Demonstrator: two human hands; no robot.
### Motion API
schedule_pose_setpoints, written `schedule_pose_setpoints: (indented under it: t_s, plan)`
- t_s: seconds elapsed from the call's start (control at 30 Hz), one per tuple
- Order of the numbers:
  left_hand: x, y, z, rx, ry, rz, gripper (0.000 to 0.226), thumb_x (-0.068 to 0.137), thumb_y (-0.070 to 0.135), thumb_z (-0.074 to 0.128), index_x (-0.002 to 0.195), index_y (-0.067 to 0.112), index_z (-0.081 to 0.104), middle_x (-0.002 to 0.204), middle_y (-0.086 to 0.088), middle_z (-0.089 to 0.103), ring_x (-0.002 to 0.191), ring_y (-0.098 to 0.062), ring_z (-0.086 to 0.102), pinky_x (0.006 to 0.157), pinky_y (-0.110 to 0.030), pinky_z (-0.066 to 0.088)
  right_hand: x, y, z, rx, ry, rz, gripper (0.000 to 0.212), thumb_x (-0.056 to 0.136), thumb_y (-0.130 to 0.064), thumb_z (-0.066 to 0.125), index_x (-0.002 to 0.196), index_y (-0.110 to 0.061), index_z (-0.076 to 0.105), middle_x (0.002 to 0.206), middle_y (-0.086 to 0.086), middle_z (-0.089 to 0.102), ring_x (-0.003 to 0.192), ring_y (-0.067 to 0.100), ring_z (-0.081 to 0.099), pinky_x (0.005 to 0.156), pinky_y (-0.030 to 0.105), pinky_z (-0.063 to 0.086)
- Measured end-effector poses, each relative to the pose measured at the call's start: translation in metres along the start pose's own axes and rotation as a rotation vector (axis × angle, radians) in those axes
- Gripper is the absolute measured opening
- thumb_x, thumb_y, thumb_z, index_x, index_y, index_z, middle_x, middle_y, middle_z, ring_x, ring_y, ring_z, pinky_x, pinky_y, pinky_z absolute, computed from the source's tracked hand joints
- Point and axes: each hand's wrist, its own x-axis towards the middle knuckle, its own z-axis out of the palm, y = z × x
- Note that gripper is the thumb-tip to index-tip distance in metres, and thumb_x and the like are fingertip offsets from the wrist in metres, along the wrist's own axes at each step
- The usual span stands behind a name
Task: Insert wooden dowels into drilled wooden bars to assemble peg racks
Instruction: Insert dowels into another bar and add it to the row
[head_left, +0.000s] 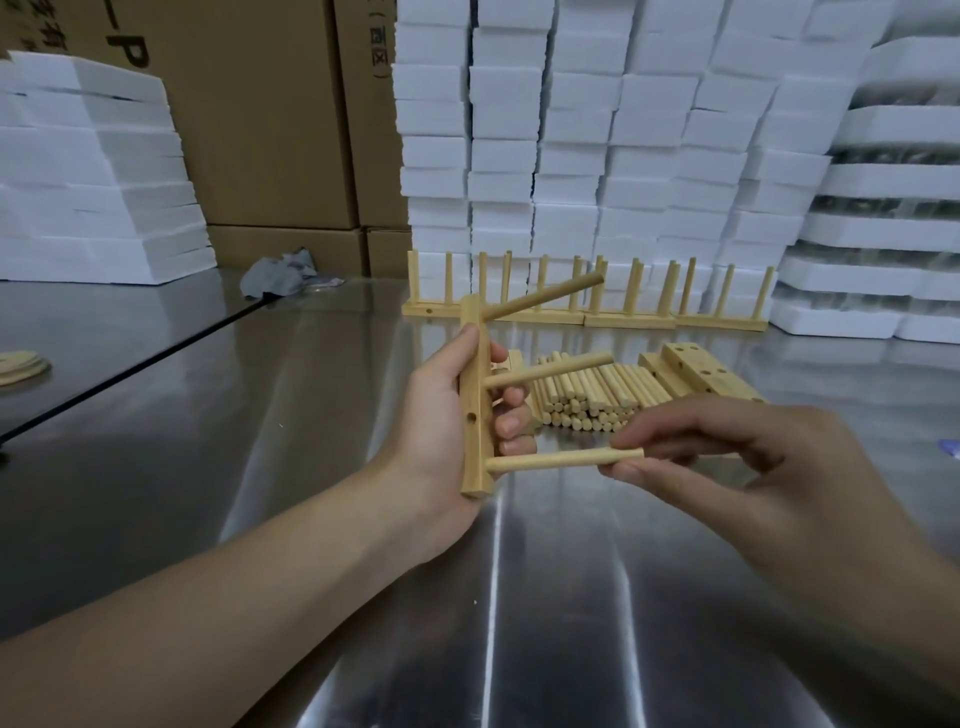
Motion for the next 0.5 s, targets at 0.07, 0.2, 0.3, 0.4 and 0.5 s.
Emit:
schedule_pose_setpoints:
  t_s: [0.07, 0.2, 0.3, 0.4, 0.5]
  plan:
    - [-0.0002, -0.0018, 0.001, 0.02, 0.008, 0.018, 0.033, 0.109, 0.045, 0.045, 0.092, 0.018, 0.053, 0.067, -0.002, 0.047, 0.051, -0.013, 0.04, 0.046, -0.023, 0.034, -0.0015, -0.0034, -0.0001, -0.023, 0.003, -0.004, 0.012, 0.08, -0.034, 0.081, 0.092, -0.037, 0.079, 0.087, -0.023, 0.078, 0.085, 0.002, 0.075, 0.077, 0.008, 0.052]
    - [-0.0011, -0.0054, 0.0004, 0.034, 0.009, 0.052, 0.034, 0.109, 0.046, 0.045, 0.093, 0.017, 0.052, 0.065, -0.002, 0.047, 0.05, -0.013, 0.041, 0.046, -0.024, 0.035, -0.0035, -0.0092, 0.0006, -0.113, -0.017, -0.011, 0.017, 0.084, -0.045, 0.083, 0.095, -0.033, 0.079, 0.085, -0.025, 0.077, 0.082, 0.001, 0.074, 0.073, 0.008, 0.05]
    - [-0.003, -0.0082, -0.0003, 0.013, 0.001, 0.071, 0.033, 0.109, 0.046, 0.046, 0.093, 0.017, 0.052, 0.065, -0.002, 0.047, 0.048, -0.014, 0.042, 0.044, -0.025, 0.037, -0.0037, -0.0102, -0.0011, -0.186, -0.073, -0.045, 0.021, 0.09, -0.05, 0.072, 0.1, -0.032, 0.077, 0.088, -0.025, 0.076, 0.086, -0.005, 0.072, 0.074, 0.005, 0.049]
    - [-0.005, -0.0103, 0.0005, 0.017, -0.001, 0.124, 0.032, 0.109, 0.046, 0.046, 0.096, 0.017, 0.051, 0.065, -0.003, 0.047, 0.046, -0.015, 0.043, 0.042, -0.026, 0.039, -0.0046, -0.008, -0.0032, -0.23, -0.152, -0.037, 0.023, 0.096, -0.047, 0.057, 0.101, -0.032, 0.074, 0.087, -0.026, 0.074, 0.086, -0.008, 0.07, 0.073, 0.006, 0.049]
    - [-0.0065, -0.0098, 0.0023, 0.066, 0.018, 0.185, 0.032, 0.111, 0.045, 0.044, 0.099, 0.016, 0.049, 0.066, -0.003, 0.047, 0.045, -0.015, 0.043, 0.044, -0.027, 0.039, -0.0053, -0.008, -0.0041, -0.326, -0.231, -0.048, 0.024, 0.102, -0.05, 0.048, 0.105, -0.037, 0.068, 0.088, -0.023, 0.069, 0.086, -0.001, 0.068, 0.072, 0.017, 0.051]
